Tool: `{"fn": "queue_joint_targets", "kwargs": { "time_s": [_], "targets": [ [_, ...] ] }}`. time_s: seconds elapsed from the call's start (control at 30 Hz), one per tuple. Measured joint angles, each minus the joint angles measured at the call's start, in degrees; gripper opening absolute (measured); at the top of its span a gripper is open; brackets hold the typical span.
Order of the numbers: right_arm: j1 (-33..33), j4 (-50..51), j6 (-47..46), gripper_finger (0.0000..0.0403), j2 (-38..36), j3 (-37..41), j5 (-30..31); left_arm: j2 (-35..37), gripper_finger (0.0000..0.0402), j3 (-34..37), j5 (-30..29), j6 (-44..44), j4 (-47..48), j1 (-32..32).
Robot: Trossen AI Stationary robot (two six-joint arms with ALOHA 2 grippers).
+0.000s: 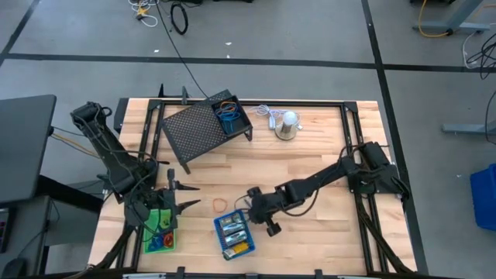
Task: Pick & Place Office Desk Supplies
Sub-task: Put the blue crayon into the blue bin
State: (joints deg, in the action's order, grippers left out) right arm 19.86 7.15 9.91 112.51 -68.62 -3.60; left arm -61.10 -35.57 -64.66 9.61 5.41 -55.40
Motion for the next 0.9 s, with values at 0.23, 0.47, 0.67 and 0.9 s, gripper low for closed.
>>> {"fn": "queue_joint_targets", "kwargs": {
  "time_s": [0.23, 0.47, 0.67, 0.9],
  "targets": [
    [-0.76, 9.27, -3.63, 0.0063, -0.09, -1.49, -0.46, 0.13, 0.0173, -0.09, 0.11, 0.11, -0.01, 0.0],
    [-2.3, 13.66, -6.97, 0.0186, -0.14, -6.31, 0.47, 0.13, 0.0173, -0.09, 0.11, -0.11, -0.02, 0.0],
    [-4.1, 14.49, -10.44, 0.0214, 2.49, -7.83, 0.31, 0.13, 0.0173, -0.09, 0.17, -0.22, 0.0, 0.0],
    [-4.42, 14.05, -12.98, 0.0192, 5.91, -7.92, 0.9, 0.13, 0.0173, -0.11, 0.17, -0.22, 0.4, -0.01]
  ]
}}
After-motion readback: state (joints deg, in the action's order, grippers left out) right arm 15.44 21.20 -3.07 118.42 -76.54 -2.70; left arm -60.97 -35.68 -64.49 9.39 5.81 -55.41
